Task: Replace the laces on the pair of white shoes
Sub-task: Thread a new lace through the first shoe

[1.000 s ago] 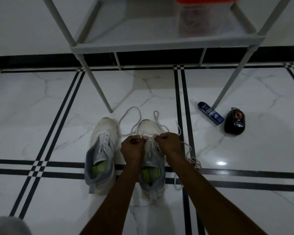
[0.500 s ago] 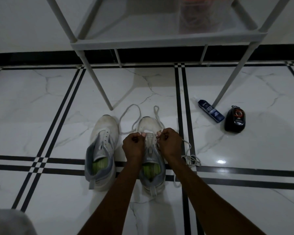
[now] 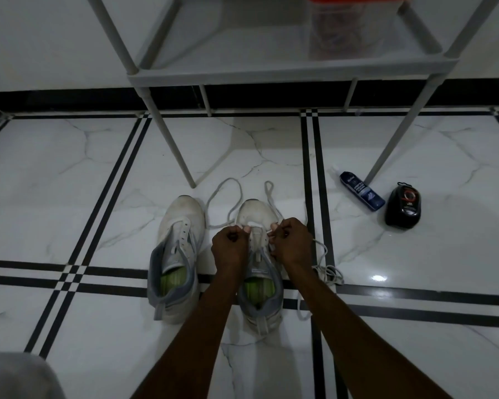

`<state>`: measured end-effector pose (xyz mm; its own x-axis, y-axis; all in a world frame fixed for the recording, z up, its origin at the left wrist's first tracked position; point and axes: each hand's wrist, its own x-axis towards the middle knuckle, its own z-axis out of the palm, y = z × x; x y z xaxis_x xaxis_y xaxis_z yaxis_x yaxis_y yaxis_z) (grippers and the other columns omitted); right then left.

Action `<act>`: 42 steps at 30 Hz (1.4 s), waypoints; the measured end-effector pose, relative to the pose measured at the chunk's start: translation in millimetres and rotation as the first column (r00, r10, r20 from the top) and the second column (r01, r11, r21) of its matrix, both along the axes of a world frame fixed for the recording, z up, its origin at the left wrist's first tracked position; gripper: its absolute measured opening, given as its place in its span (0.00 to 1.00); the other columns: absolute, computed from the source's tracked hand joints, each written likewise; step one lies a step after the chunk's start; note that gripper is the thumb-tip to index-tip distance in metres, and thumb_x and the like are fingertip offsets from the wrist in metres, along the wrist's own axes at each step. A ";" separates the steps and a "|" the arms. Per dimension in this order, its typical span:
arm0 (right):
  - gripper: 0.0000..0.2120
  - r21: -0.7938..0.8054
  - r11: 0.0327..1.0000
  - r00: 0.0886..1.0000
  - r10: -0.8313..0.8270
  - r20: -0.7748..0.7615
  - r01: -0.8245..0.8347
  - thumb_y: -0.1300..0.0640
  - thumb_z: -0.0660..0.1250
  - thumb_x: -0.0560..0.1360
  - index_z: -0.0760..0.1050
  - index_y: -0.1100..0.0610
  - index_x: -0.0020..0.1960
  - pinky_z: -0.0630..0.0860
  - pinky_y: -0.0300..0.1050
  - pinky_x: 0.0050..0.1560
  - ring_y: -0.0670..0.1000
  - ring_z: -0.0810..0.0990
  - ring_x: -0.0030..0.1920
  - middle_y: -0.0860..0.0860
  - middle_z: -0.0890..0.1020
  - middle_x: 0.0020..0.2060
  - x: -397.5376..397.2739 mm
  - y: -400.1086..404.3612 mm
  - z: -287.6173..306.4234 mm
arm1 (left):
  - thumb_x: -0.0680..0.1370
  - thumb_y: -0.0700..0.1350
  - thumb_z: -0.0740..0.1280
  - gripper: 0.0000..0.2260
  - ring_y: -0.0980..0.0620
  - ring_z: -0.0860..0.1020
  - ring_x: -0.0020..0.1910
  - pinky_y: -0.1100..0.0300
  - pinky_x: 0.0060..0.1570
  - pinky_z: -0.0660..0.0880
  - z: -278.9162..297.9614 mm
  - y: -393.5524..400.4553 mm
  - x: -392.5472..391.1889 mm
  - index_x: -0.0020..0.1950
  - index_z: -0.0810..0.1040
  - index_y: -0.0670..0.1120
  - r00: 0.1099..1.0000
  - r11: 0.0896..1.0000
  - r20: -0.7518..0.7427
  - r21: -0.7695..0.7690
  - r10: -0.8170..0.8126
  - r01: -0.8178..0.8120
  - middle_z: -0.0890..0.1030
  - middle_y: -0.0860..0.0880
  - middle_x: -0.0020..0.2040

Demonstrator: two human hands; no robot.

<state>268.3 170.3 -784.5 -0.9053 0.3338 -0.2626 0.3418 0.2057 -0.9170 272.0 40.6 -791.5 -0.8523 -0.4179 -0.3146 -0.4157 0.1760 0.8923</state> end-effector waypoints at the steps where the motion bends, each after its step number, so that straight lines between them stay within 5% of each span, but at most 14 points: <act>1: 0.10 -0.011 1.000 1.000 0.000 0.004 0.000 0.59 0.70 0.76 0.73 0.53 0.39 0.84 0.57 0.41 0.50 0.85 0.40 0.53 0.84 0.38 -0.3 0.5 -1.7 | 0.77 0.50 0.74 0.12 0.51 0.77 0.36 0.56 0.44 0.75 0.5 -1.1 -0.8 0.37 0.80 0.47 1.000 1.000 0.017 0.009 -0.006 0.006 0.80 0.49 0.34; 4: 0.11 -0.063 0.998 1.000 0.002 0.020 -0.001 0.56 0.71 0.76 0.73 0.53 0.37 0.83 0.59 0.39 0.52 0.85 0.38 0.54 0.84 0.36 -1.6 2.1 -5.4 | 0.78 0.51 0.72 0.11 0.47 0.81 0.40 0.53 0.47 0.78 4.3 -3.9 -2.3 0.40 0.83 0.46 0.998 0.999 0.058 0.044 -0.005 0.002 0.84 0.47 0.38; 9: 0.11 -0.204 0.979 0.999 0.026 0.026 -0.020 0.60 0.69 0.78 0.72 0.55 0.39 0.81 0.52 0.33 0.54 0.82 0.36 0.60 0.84 0.40 0.6 4.3 4.7 | 0.84 0.48 0.63 0.15 0.54 0.75 0.32 0.62 0.38 0.74 21.6 -4.2 -5.7 0.42 0.82 0.44 0.984 0.930 0.151 0.337 0.098 -0.144 0.79 0.48 0.33; 15: 0.10 -0.273 0.958 0.991 0.114 0.072 -0.091 0.51 0.68 0.79 0.81 0.58 0.49 0.75 0.41 0.36 0.47 0.79 0.37 0.53 0.83 0.41 -7.0 7.3 15.7 | 0.85 0.50 0.61 0.14 0.53 0.73 0.36 0.64 0.35 0.73 40.8 -7.4 -11.5 0.47 0.81 0.45 0.983 0.844 0.175 0.518 0.053 -0.138 0.78 0.47 0.39; 19: 0.10 -0.337 0.928 0.983 0.180 0.026 -0.161 0.52 0.65 0.81 0.83 0.56 0.53 0.78 0.45 0.53 0.48 0.82 0.50 0.49 0.86 0.49 -13.5 12.1 36.0 | 0.85 0.49 0.61 0.11 0.50 0.80 0.49 0.59 0.46 0.76 55.7 -15.4 -12.4 0.52 0.80 0.45 0.998 0.883 0.060 0.470 -0.021 -0.010 0.83 0.46 0.50; 23: 0.12 -0.342 0.910 0.971 0.234 -0.048 -0.236 0.50 0.63 0.82 0.81 0.56 0.55 0.76 0.43 0.51 0.46 0.83 0.51 0.49 0.87 0.50 -25.8 11.5 69.0 | 0.85 0.47 0.61 0.10 0.50 0.80 0.52 0.56 0.52 0.74 79.2 -17.9 -20.4 0.51 0.81 0.46 0.996 0.934 -0.076 0.348 -0.053 0.077 0.84 0.48 0.49; 29: 0.13 -0.287 0.912 0.955 0.262 -0.140 -0.293 0.51 0.61 0.83 0.81 0.57 0.57 0.73 0.35 0.44 0.46 0.83 0.52 0.50 0.86 0.50 -51.4 8.1 138.5 | 0.85 0.47 0.61 0.11 0.58 0.81 0.45 0.65 0.45 0.72 139.8 -13.7 -45.2 0.54 0.82 0.44 0.966 0.963 -0.221 0.201 -0.136 0.182 0.85 0.48 0.46; 36: 0.13 -0.266 0.919 0.942 0.227 -0.248 -0.292 0.52 0.61 0.83 0.82 0.58 0.54 0.77 0.43 0.52 0.48 0.85 0.49 0.50 0.87 0.47 -82.1 1.9 227.4 | 0.86 0.45 0.60 0.12 0.63 0.80 0.41 0.74 0.38 0.73 224.6 -8.7 -73.1 0.54 0.82 0.42 0.920 0.963 -0.348 0.130 -0.179 0.236 0.84 0.48 0.45; 42: 0.12 -0.257 0.935 0.941 0.164 -0.296 -0.244 0.54 0.60 0.83 0.81 0.58 0.55 0.78 0.41 0.46 0.48 0.85 0.48 0.51 0.87 0.46 -94.8 -2.8 299.1 | 0.86 0.44 0.60 0.12 0.64 0.81 0.39 0.75 0.37 0.72 299.7 -1.6 -94.0 0.50 0.82 0.44 0.868 0.948 -0.446 0.111 -0.220 0.297 0.84 0.49 0.43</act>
